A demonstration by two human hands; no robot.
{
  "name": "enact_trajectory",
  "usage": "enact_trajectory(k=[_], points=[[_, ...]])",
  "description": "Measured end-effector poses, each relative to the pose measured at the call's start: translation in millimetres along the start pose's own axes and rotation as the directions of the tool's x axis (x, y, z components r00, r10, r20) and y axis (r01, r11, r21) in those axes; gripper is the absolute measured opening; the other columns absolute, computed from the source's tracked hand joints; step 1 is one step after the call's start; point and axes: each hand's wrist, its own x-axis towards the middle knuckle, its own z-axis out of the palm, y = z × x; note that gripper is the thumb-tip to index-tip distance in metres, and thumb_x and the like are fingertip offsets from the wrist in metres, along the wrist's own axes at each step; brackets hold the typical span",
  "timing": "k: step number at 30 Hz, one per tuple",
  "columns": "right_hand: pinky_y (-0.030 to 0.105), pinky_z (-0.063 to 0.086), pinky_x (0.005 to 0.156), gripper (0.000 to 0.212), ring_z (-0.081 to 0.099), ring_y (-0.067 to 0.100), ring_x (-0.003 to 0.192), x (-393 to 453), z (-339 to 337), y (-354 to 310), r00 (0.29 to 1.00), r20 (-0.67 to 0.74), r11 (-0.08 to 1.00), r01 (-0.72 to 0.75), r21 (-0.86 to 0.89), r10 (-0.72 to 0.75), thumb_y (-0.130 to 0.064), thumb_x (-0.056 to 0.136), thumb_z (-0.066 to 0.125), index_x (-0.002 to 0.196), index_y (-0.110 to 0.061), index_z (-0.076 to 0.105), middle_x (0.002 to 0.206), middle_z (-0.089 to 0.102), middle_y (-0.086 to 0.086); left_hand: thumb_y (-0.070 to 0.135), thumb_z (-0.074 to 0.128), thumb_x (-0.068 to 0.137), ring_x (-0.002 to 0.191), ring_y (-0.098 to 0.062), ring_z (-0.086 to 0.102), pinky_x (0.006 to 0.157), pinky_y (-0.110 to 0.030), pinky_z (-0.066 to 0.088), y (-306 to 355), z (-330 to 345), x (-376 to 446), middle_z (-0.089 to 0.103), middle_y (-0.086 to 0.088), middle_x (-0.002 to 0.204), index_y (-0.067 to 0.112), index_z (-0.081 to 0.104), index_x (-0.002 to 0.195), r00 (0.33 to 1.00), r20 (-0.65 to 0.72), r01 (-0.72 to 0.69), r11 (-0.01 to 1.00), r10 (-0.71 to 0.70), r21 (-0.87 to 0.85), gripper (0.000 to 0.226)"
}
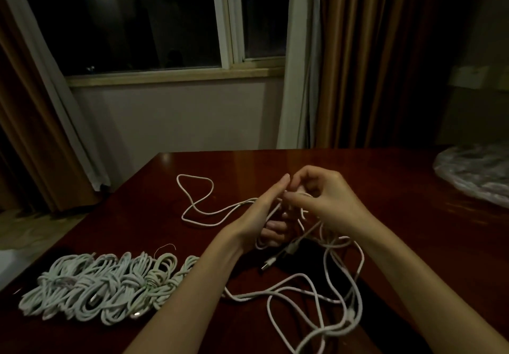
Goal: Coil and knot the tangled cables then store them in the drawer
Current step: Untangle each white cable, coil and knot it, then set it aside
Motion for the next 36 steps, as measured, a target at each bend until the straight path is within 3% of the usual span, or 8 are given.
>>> enact_trajectory(k=[4, 10, 14, 17, 23, 27, 30, 36], points=[[0.011, 0.039, 0.047, 0.009, 0.053, 0.001, 0.051, 3, -11, 5, 0.997, -0.018, 0.96, -0.07, 0.272, 0.078, -0.003, 0.091, 0.059, 0.089, -0.01, 0.063, 0.067, 0.062, -0.002, 0.067, 0.053, 0.081, 0.03, -0.003, 0.022, 0.036, -0.015, 0.015, -1, -5, 3, 0.026, 0.008, 0.041, 0.018, 0.036, 0.059, 0.995, 0.099, 0.021, 0.998, -0.015, -0.066, 0.056], [0.01, 0.045, 0.054, 0.008, 0.065, -0.001, 0.066, 7, 4, 13, 0.975, -0.201, 0.96, -0.035, 0.278, 0.094, -0.008, 0.087, 0.067, 0.095, -0.005, 0.068, 0.079, 0.071, 0.001, 0.044, 0.043, 0.093, 0.03, -0.001, 0.021, 0.035, -0.014, 0.017, -6, 1, 11, 0.028, 0.009, 0.041, 0.022, 0.048, 0.053, 0.989, 0.146, 0.009, 0.994, 0.008, -0.112, 0.046], [0.014, 0.049, 0.059, 0.008, 0.065, 0.001, 0.066, 9, -2, 25, 0.976, -0.174, 0.984, -0.106, 0.145, 0.131, -0.012, 0.084, 0.071, 0.091, -0.016, 0.069, 0.081, 0.07, -0.001, 0.044, 0.04, 0.095, 0.031, -0.002, 0.023, 0.036, -0.016, 0.013, -6, -11, 14, 0.027, 0.006, 0.046, 0.017, 0.042, 0.063, 0.995, -0.012, -0.101, 0.957, 0.102, -0.273, 0.041], [0.016, 0.05, 0.065, 0.016, 0.066, 0.006, 0.069, 8, -6, 25, 0.985, -0.013, 0.983, -0.173, 0.06, 0.174, -0.009, 0.084, 0.071, 0.096, -0.018, 0.066, 0.08, 0.07, 0.001, 0.041, 0.033, 0.101, 0.03, -0.003, 0.023, 0.032, -0.015, 0.018, -5, -12, 16, 0.028, 0.005, 0.047, 0.016, 0.038, 0.067, 0.976, -0.161, -0.189, 0.93, 0.144, -0.314, 0.042], [0.025, 0.055, 0.081, 0.01, 0.067, 0.008, 0.086, 4, -11, 27, 0.945, 0.221, 0.955, -0.189, -0.229, 0.24, -0.015, 0.085, 0.071, 0.09, -0.024, 0.07, 0.089, 0.072, -0.002, 0.038, 0.03, 0.104, 0.035, -0.006, 0.032, 0.035, -0.017, 0.027, 11, -23, 16, 0.044, 0.002, 0.057, 0.016, 0.044, 0.072, 0.823, -0.5, -0.43, 0.871, 0.27, -0.238, 0.042], [0.019, 0.05, 0.076, 0.008, 0.064, 0.0, 0.086, 3, -21, 29, 0.963, 0.128, 0.924, -0.182, -0.336, 0.237, -0.02, 0.088, 0.068, 0.087, -0.028, 0.071, 0.087, 0.07, -0.011, 0.035, 0.033, 0.105, 0.066, -0.013, 0.065, 0.047, -0.022, 0.043, 19, -31, 15, 0.071, 0.003, 0.087, 0.016, 0.054, 0.08, 0.731, -0.625, -0.45, 0.881, 0.273, -0.142, 0.038], [0.014, 0.046, 0.062, 0.011, 0.062, 0.001, 0.074, 8, -29, 32, 0.955, 0.054, 0.876, -0.243, -0.416, 0.291, -0.024, 0.088, 0.068, 0.079, -0.029, 0.069, 0.079, 0.069, -0.009, 0.036, 0.028, 0.106, 0.102, -0.014, 0.065, 0.066, -0.027, 0.045, 30, -34, 16, 0.072, 0.004, 0.108, 0.018, 0.051, 0.079, 0.755, -0.594, -0.458, 0.872, 0.279, -0.173, 0.04], [0.013, 0.04, 0.044, 0.012, 0.055, -0.004, 0.044, 31, -48, 32, 0.929, -0.132, 0.885, -0.371, -0.282, 0.347, -0.02, 0.089, 0.069, 0.079, -0.014, 0.072, 0.063, 0.062, -0.005, 0.031, 0.03, 0.106, 0.084, -0.012, 0.071, 0.067, -0.028, 0.05, 50, -31, 23, 0.074, 0.0, 0.093, 0.019, 0.048, 0.076, 0.727, -0.61, -0.54, 0.811, 0.315, -0.225, 0.037]])
